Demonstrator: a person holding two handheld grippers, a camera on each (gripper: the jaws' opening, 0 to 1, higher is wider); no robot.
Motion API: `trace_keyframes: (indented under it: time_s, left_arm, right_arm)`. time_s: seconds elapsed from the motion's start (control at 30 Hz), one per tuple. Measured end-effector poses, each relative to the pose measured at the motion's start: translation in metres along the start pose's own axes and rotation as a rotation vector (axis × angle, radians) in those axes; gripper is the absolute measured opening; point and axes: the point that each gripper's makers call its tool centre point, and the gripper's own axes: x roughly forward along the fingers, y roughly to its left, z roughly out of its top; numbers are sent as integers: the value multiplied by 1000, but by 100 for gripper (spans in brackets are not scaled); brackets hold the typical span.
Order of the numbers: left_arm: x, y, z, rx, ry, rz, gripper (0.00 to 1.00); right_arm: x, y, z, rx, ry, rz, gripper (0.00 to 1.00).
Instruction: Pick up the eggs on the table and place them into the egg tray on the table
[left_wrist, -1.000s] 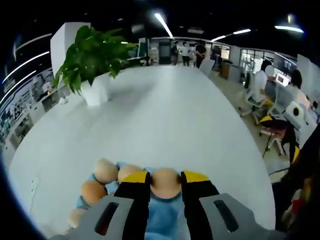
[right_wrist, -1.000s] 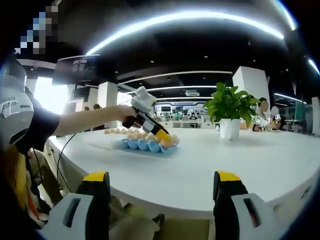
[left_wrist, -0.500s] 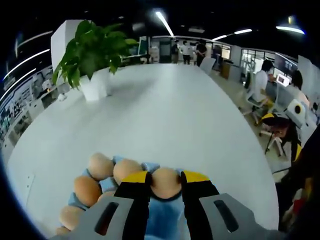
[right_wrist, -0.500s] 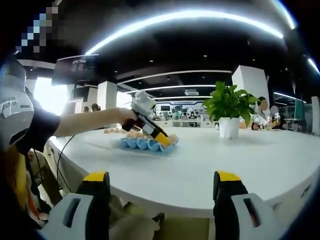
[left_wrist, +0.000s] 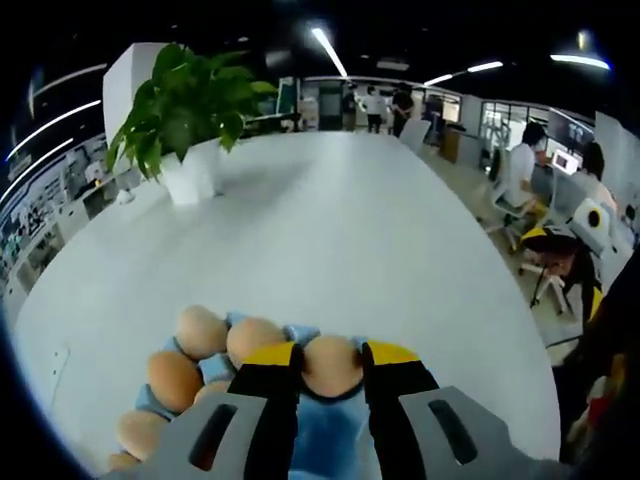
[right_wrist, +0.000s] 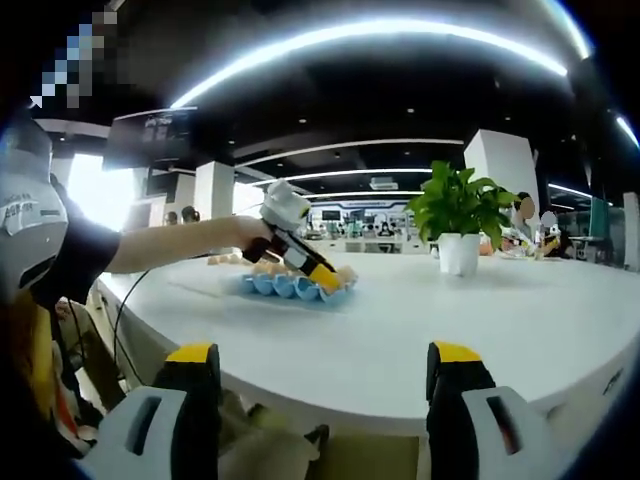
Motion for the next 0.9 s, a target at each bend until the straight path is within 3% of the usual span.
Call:
trace_keyframes:
  time_s: [0.53,0.9]
  left_arm:
    - [-7,-2,-4,-32,-20,-7,25]
    - [-17,-9,-7,-34,-41,-18,32]
  right_arm:
    - [0,3,1,-6,6,-1,88]
    - [2,7,2,-13,7,11,88]
